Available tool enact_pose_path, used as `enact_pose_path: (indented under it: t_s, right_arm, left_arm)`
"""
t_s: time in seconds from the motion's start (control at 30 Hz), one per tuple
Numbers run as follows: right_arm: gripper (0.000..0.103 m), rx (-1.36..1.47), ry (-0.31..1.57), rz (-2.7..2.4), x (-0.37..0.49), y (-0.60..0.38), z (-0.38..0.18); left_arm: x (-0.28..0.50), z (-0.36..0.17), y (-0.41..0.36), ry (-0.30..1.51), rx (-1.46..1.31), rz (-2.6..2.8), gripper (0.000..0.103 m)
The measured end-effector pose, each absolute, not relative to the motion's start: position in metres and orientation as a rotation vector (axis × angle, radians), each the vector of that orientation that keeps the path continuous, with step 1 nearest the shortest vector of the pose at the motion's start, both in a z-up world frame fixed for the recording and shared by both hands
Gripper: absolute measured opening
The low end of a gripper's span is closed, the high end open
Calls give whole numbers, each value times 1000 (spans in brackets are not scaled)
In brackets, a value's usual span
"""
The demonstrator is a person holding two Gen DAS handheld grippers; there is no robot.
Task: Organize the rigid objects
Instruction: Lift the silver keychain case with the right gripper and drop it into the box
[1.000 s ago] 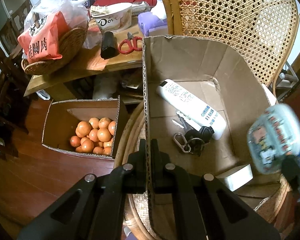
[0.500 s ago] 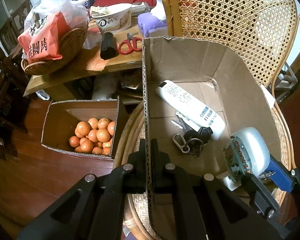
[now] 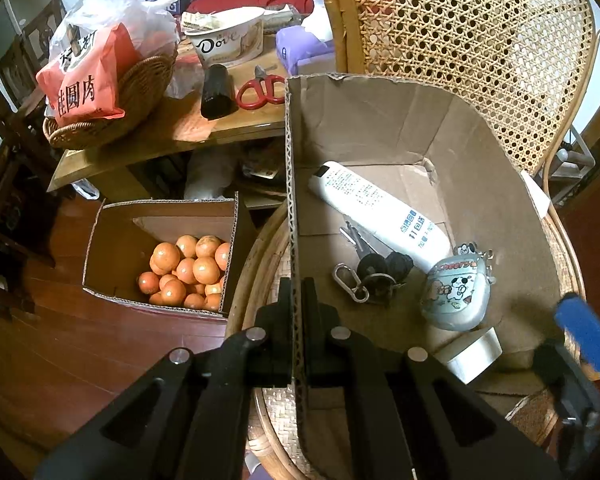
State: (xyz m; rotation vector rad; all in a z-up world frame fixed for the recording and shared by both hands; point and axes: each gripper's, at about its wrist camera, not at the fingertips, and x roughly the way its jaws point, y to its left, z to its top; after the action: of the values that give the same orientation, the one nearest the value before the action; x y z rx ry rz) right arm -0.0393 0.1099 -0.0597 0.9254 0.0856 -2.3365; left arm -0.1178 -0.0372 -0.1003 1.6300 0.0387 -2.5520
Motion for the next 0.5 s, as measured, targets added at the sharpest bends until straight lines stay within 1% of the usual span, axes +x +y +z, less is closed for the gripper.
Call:
enact_pose_path:
  t_s: [0.03, 0.07, 0.13, 0.2, 0.23, 0.27, 0.33, 0.37, 0.5]
  right_arm:
    - [44, 903, 82, -2344, -38, 114, -55]
    - [53, 889, 76, -2347, -37, 117, -52]
    - [58, 842, 50, -2365, -37, 127, -43]
    - [70, 816, 32, -2389, -39, 136, -36]
    - [82, 807, 16, -2408, -42, 143, -33]
    - [90, 801, 2, -2423, -43, 149, -31]
    - [97, 810, -40, -2469, -50, 165, -28]
    - [99, 819, -51, -2480, -53, 169, -30]
    - [101, 896, -101, -2524, -72, 192, -38]
  left_arm:
    - [-118, -100, -37, 39, 1630, -2552, 3]
    - [-118, -101, -37, 37, 1629, -2551, 3]
    - [-117, -101, -35, 30, 1628, -2550, 3]
    - [-117, -100, -35, 27, 1627, -2550, 3]
    - [-117, -100, -35, 28, 1628, -2549, 3]
    - [-117, -100, -35, 28, 1627, -2549, 3]
    - [-117, -100, -35, 26, 1627, -2549, 3]
    - [-117, -100, -35, 26, 1627, -2549, 3]
    - [-117, -100, -36, 25, 1629, -2547, 3]
